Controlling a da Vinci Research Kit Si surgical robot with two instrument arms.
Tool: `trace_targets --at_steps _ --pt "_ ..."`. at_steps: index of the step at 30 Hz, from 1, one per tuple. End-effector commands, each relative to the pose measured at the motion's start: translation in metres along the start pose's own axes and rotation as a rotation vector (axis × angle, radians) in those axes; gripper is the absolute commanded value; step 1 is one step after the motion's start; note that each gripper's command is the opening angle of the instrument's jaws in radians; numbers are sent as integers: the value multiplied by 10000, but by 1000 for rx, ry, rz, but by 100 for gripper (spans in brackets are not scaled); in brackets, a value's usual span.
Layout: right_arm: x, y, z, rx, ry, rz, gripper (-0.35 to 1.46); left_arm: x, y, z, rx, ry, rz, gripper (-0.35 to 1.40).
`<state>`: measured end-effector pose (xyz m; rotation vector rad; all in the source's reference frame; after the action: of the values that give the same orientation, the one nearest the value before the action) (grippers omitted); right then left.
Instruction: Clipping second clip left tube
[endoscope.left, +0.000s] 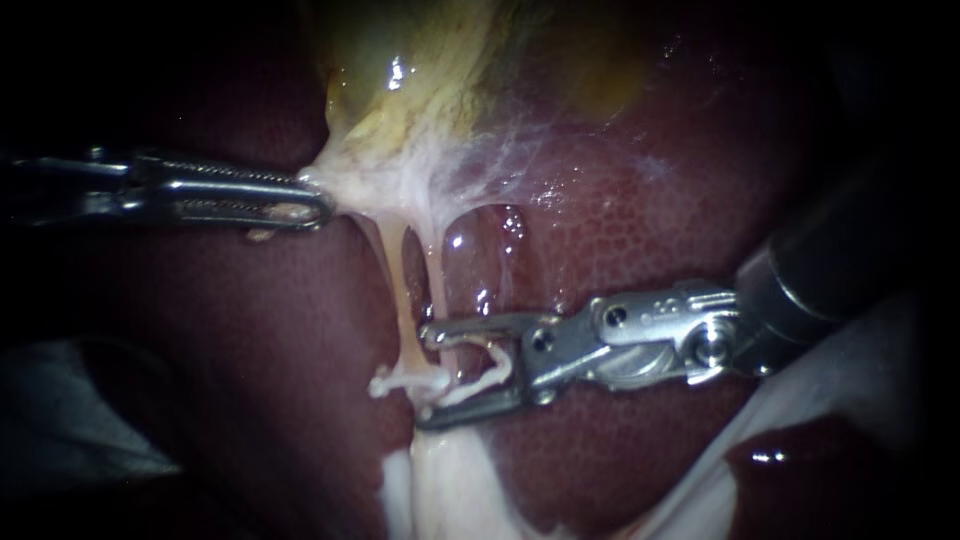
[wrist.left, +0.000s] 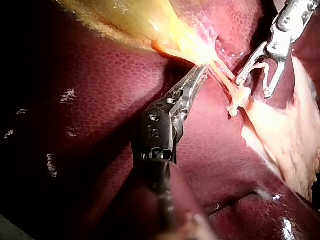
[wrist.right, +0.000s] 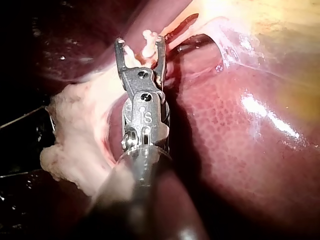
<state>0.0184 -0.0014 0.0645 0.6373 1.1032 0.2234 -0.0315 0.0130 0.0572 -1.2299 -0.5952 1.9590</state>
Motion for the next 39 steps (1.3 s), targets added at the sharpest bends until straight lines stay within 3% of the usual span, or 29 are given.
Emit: trace_targets --at_steps 1,5,11,21,24,34,39 --pt "-4 3 0 0 -2 3 50 0 0 0 0 0 0 -35" --pt "-16 16 1 5 7 16 50 0 0 0 0 0 0 -35" --pt "-20 32 2 40 69 50 50 0 0 0 0 0 0 -35" --pt "-1 45 43 150 173 97 50 0 1 0 1 0 0 -35" --pt "1 43 52 183 186 104 50 0 1 0 1 0 0 -35" --pt "16 14 57 296 231 103 48 0 1 0 1 0 0 -35" --pt "23 9 56 290 233 99 41 0 1 0 1 0 -1 -35"
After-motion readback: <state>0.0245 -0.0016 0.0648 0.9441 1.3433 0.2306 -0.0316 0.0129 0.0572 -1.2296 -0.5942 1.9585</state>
